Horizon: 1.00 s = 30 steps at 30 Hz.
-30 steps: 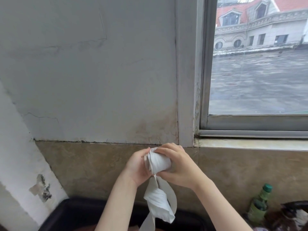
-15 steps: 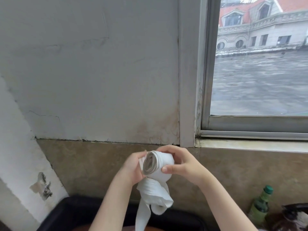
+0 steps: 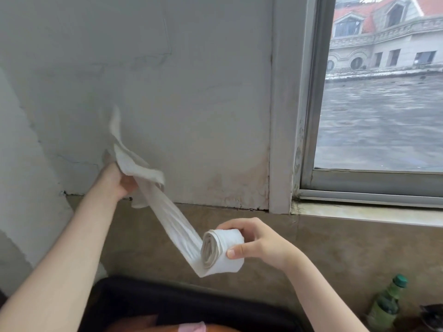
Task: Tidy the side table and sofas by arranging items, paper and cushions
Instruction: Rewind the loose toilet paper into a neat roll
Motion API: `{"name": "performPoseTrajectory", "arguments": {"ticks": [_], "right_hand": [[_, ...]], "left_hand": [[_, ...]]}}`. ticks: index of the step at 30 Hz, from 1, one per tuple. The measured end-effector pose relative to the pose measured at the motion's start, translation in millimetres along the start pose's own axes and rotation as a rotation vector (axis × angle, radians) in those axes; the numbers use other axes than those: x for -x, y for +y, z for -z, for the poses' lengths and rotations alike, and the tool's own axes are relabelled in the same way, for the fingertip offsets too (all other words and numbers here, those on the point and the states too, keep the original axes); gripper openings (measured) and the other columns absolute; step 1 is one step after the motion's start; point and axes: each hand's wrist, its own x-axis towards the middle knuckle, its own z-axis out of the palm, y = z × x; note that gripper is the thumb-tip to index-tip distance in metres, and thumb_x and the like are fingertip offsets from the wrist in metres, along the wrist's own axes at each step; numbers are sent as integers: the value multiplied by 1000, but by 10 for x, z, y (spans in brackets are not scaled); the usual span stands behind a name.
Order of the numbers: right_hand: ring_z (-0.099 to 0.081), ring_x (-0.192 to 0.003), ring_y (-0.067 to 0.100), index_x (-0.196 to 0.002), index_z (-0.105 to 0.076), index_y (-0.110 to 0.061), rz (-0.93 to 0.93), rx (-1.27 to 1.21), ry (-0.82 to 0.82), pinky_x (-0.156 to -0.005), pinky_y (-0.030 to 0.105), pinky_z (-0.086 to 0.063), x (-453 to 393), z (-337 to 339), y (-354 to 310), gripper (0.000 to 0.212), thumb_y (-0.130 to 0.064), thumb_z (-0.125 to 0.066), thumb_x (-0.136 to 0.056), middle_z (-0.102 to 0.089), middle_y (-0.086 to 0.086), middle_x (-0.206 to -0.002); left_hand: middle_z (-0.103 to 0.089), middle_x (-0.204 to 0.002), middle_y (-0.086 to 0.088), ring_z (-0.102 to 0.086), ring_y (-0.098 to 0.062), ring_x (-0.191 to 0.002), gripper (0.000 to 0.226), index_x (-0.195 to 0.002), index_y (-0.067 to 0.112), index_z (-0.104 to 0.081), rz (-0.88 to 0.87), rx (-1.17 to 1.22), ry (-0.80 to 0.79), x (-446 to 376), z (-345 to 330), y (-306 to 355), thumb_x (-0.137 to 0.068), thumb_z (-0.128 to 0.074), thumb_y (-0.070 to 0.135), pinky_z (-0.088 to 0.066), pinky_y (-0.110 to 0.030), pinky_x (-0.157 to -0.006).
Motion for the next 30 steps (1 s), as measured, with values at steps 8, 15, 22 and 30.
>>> {"name": "performPoseTrajectory", "arguments": {"ticks": [8,15,22,30], "right_hand": [[-64,-95,24,-109,-66,-12,-33,-2,10,-85,37,-50,-242,-143,110,52,-31,-76,-61,-67,12,-103],[-64,-99,30,-109,-67,-15,-63,-29,34,-88,42,-50,-357,-214,263,54,-32,-77,-58,-67,15,-106],[-64,-96,25,-108,-67,-15,-55,-47,16,-83,35,-52,-445,-273,308,53,-31,-77,-59,-68,11,-102],[-64,-94,23,-104,-68,-18,-17,-43,39,-82,35,-53,-463,-205,260,47,-29,-76,-59,-68,6,-99]], "left_hand": [[-58,-61,-15,-53,-27,-66,31,-76,-1,-53,510,24,23,422,309,-1339,-99,-35,8,-47,-34,-59],[-57,-83,-15,-55,-26,-82,20,-90,0,-56,460,216,-41,584,498,-1688,-94,-38,7,-42,-33,-77],[-51,-133,-16,-55,-30,-114,70,-146,23,-25,223,91,-187,557,564,-1727,-89,-53,-6,-48,-39,-84],[-51,-133,-13,-52,-27,-122,69,-144,18,-27,239,51,-270,562,664,-1932,-87,-62,2,-42,-40,-100]]}}
